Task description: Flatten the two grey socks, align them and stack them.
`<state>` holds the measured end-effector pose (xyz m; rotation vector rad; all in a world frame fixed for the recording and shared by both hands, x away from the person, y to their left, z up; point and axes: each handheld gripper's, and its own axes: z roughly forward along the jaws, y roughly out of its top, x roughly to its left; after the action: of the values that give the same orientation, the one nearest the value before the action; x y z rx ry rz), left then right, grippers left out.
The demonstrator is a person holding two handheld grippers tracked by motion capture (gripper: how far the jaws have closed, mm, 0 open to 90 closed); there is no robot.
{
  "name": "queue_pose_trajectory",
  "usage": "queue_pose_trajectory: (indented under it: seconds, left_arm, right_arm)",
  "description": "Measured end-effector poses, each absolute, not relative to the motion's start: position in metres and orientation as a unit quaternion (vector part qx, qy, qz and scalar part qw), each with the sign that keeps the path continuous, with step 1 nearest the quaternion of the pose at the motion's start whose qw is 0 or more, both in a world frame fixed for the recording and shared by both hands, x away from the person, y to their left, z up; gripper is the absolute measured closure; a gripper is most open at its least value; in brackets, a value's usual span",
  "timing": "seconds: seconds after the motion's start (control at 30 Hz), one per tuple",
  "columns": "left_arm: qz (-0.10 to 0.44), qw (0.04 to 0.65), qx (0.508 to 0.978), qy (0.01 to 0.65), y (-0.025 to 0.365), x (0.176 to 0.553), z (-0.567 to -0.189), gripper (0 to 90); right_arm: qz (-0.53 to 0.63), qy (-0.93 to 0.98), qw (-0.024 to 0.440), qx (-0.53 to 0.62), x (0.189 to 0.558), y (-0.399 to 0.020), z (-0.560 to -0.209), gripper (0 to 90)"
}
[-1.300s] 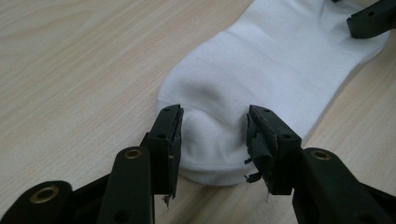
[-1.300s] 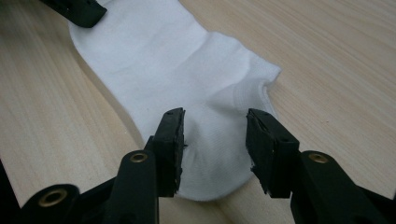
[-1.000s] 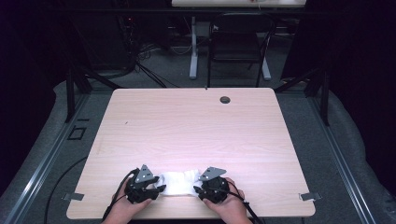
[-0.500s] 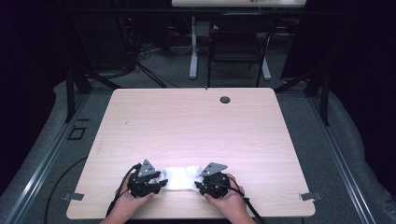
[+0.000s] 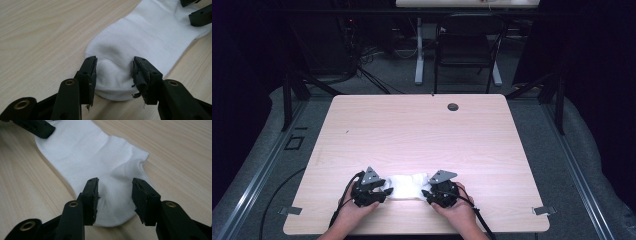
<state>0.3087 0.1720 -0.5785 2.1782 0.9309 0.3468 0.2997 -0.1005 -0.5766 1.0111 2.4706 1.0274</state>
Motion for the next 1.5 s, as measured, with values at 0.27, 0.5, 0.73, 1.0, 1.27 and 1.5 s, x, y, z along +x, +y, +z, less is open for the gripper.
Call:
queue_pose_trajectory:
  seconds: [0.27, 0.5, 0.73, 1.0, 1.27, 1.5]
  left_arm:
    - [0.135, 0.366, 0.847, 0.362, 0.171, 0.311, -0.579, 53.4]
    - [0.135, 0.367, 0.846, 0.363, 0.171, 0.312, -0.579, 53.2]
    - [0.132, 0.369, 0.845, 0.365, 0.171, 0.313, -0.579, 52.6]
    - [0.131, 0.376, 0.84, 0.369, 0.171, 0.312, -0.577, 48.5]
    - [0.14, 0.384, 0.835, 0.369, 0.174, 0.311, -0.57, 45.2]
    - [0.146, 0.391, 0.83, 0.37, 0.18, 0.309, -0.565, 44.4]
  right_arm:
    - [0.359, 0.852, 0.146, 0.352, 0.302, -0.103, -0.577, 56.3]
    - [0.359, 0.852, 0.147, 0.352, 0.303, -0.103, -0.578, 55.7]
    - [0.359, 0.852, 0.151, 0.351, 0.304, -0.103, -0.578, 54.5]
    - [0.354, 0.854, 0.155, 0.349, 0.303, -0.102, -0.576, 53.6]
    - [0.36, 0.852, 0.161, 0.343, 0.299, -0.101, -0.569, 51.6]
    - [0.365, 0.85, 0.178, 0.335, 0.293, -0.104, -0.561, 48.8]
